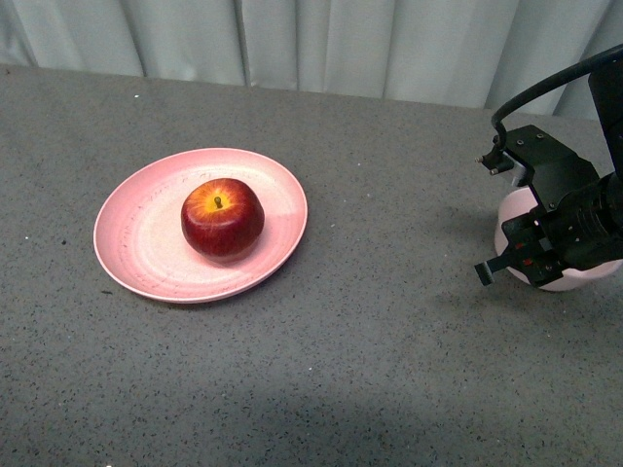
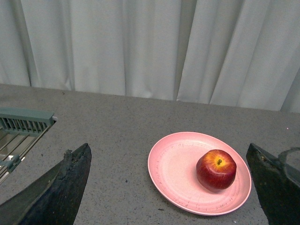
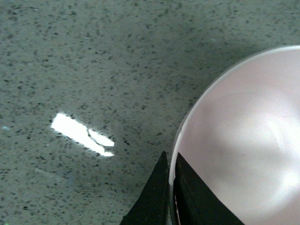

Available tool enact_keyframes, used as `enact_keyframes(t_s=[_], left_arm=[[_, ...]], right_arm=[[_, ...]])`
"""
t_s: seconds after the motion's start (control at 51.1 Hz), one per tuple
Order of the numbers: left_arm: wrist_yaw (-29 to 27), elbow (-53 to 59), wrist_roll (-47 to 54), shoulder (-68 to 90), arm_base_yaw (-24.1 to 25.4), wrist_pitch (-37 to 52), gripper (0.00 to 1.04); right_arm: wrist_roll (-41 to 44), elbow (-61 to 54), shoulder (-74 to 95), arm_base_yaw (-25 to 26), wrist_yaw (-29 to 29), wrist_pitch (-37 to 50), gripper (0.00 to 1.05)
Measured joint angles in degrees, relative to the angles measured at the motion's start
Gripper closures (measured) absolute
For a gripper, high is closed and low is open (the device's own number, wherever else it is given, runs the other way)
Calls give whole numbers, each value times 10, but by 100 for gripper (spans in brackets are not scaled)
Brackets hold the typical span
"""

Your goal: Move apple from plate to bowl

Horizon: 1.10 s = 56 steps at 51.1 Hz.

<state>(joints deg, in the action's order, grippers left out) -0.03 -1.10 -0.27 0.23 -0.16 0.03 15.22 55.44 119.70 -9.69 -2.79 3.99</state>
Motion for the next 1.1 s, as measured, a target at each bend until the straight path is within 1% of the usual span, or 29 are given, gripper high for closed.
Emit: enact_keyframes(t_s=[0.039, 0.215, 0.313, 0.469, 0.587, 0.724, 0.919, 1.095], left_arm=[[0, 0, 0, 0, 0, 0, 7], [0, 0, 0, 0, 0, 0, 7], [0, 0, 0, 0, 0, 0, 7], [0, 0, 0, 0, 0, 0, 7], [0, 0, 0, 0, 0, 0, 7], [0, 0, 0, 0, 0, 0, 7], [0, 0, 0, 0, 0, 0, 7], [0, 0, 0, 0, 0, 0, 7]], right_arm=[[3, 3, 0, 0, 2, 0, 104], [15, 11, -10, 2, 0, -6, 104], [26, 11, -37, -10, -12, -9, 104], [26, 13, -77, -49, -45, -23, 104], [14, 29, -76, -90, -73, -36, 104], [4, 47, -62, -127, -86, -44, 104], [-17, 92, -18, -172, -88, -59, 104], [-26, 131, 22, -193, -80, -72, 104]])
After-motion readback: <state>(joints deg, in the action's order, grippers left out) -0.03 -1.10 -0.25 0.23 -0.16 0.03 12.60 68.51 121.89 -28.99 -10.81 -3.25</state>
